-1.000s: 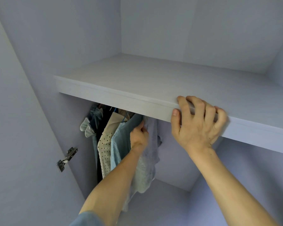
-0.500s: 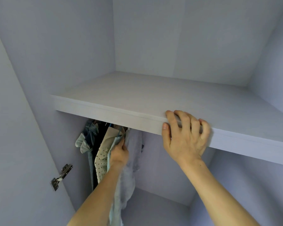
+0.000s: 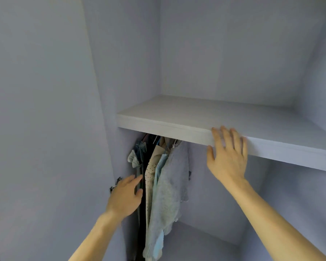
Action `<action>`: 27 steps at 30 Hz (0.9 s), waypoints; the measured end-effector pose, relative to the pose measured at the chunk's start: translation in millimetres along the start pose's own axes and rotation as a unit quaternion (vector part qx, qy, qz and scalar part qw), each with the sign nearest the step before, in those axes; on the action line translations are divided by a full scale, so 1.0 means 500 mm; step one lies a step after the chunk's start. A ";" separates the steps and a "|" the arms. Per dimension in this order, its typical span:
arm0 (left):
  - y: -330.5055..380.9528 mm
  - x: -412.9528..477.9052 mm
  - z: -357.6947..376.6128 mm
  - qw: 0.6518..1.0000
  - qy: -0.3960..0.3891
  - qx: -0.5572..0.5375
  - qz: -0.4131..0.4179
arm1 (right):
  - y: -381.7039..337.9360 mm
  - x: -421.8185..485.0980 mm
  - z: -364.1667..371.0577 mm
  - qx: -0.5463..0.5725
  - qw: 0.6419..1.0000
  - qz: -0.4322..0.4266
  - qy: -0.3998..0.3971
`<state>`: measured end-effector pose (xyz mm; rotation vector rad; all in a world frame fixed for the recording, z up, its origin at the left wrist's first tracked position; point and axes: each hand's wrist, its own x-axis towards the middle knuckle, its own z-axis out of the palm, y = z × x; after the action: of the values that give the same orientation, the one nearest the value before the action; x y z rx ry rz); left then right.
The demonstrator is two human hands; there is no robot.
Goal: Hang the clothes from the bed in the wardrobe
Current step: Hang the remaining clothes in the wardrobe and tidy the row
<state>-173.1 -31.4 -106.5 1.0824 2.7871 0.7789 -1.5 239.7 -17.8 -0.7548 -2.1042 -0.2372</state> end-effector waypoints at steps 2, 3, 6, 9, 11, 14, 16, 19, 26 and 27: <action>-0.039 -0.107 -0.049 0.999 0.018 0.019 -0.046 | -0.042 -0.061 -0.023 0.057 0.997 -0.002 -0.054; -0.067 -0.160 -0.067 0.997 0.026 0.028 -0.070 | -0.072 -0.103 -0.031 0.086 0.991 -0.018 -0.098; -0.164 -0.328 -0.092 0.985 0.036 0.075 -0.152 | -0.184 -0.260 -0.055 0.157 0.940 -0.093 -0.289; -0.244 -0.522 -0.071 0.970 0.031 0.091 -0.223 | -0.300 -0.444 -0.083 0.223 0.861 -0.165 -0.427; -0.276 -0.664 -0.044 0.958 0.017 0.072 -0.276 | -0.373 -0.565 -0.110 0.253 0.813 -0.214 -0.479; -0.310 -0.887 0.005 0.926 -0.006 0.043 -0.375 | -0.475 -0.725 -0.172 0.268 0.744 -0.312 -0.526; -0.324 -1.041 0.035 0.893 -0.010 0.024 -0.449 | -0.540 -0.807 -0.221 0.280 0.699 -0.375 -0.541; -0.304 -1.258 0.060 0.836 0.004 0.001 -0.549 | -0.629 -0.907 -0.299 0.306 0.624 -0.457 -0.555; -0.167 -1.638 0.115 0.657 0.105 -0.063 -0.744 | -0.768 -1.091 -0.480 0.341 0.446 -0.639 -0.526; -0.139 -1.671 0.123 0.628 0.126 -0.073 -0.765 | -0.777 -1.112 -0.503 0.345 0.419 -0.656 -0.524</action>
<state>427.0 -586.9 -301.5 -1.4689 2.3919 0.7236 183.2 -415.4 -263.3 1.9345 -2.9815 0.4659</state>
